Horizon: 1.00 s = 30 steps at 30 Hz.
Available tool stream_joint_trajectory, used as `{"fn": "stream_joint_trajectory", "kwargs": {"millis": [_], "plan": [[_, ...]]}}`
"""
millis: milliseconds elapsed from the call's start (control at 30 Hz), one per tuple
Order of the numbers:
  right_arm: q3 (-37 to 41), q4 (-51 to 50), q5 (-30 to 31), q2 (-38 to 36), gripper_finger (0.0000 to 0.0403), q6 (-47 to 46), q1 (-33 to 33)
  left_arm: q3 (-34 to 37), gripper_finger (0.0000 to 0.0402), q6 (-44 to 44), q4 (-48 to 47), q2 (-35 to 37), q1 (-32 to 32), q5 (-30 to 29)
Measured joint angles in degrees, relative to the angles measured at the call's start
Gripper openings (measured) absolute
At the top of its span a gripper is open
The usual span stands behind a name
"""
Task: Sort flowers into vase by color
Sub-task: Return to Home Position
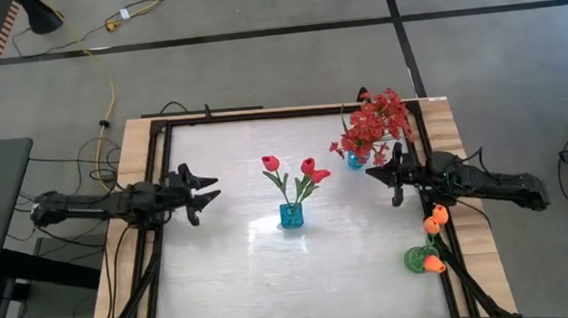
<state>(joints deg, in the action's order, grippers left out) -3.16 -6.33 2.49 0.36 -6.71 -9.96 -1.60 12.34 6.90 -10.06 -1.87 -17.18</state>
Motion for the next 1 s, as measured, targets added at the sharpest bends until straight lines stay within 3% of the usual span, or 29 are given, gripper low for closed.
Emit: {"fn": "stream_joint_trajectory", "kwargs": {"millis": [167, 333, 1000], "plan": [[-0.04, -0.49, 0.02, 0.0, 0.0016, 7.18, 0.0, -2.48, 0.0178, 1.61, -10.13, 5.33, 0.26, -3.02], [-0.06, -0.87, -1.88, 0.0, 0.0023, 8.67, 0.0, -3.1, 0.0178, 3.74, -17.29, 8.37, 0.26, -4.12], [-0.04, -0.91, -2.38, 0.0, 0.0049, 9.76, 0.17, -3.13, 0.0178, 8.28, -17.68, 7.98, 0.26, -4.14]]}}
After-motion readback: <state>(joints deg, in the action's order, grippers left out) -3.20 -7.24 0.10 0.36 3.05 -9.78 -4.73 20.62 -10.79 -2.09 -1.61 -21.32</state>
